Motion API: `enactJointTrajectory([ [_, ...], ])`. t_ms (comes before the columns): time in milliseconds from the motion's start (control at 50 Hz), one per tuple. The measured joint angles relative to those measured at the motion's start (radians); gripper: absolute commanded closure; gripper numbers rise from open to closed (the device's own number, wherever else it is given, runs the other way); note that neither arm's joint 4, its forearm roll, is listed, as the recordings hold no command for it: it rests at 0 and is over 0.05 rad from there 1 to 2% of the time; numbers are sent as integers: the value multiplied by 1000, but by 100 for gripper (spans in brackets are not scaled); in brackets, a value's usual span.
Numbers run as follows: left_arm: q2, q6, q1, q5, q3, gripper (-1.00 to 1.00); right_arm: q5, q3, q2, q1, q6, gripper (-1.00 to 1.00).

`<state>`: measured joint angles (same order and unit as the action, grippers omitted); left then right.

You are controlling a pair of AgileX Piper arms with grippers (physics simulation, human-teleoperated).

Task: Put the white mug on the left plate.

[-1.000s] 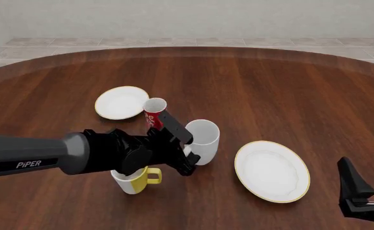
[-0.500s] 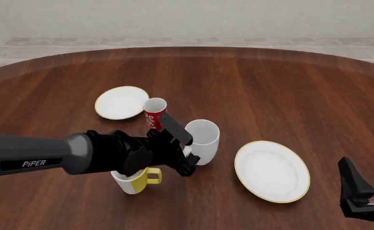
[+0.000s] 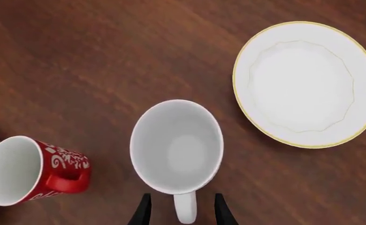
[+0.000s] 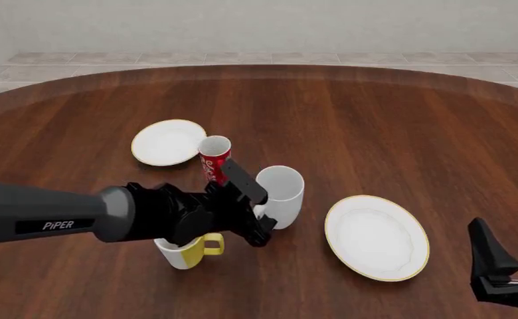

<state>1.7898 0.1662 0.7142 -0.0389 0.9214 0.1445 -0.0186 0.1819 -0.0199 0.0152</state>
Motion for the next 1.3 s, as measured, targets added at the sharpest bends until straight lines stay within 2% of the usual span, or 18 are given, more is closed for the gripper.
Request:
enactJointTrajectory([
  [340,12,-3,1,-10,-4,-100,4,3,0,0,1,-100],
  [360,11,0,0,-12,-5,100,4,4,0,0,1,-100],
  [520,-3,25,-11,-26,-20,100,7,9,-2,0,1,-100],
  [960,-21,35,-17,-22,-31,100,1,5,-4,1,0,-100],
  [1300,-90,30,-1,37,11,100,-10,1,-14,0,3,-100],
])
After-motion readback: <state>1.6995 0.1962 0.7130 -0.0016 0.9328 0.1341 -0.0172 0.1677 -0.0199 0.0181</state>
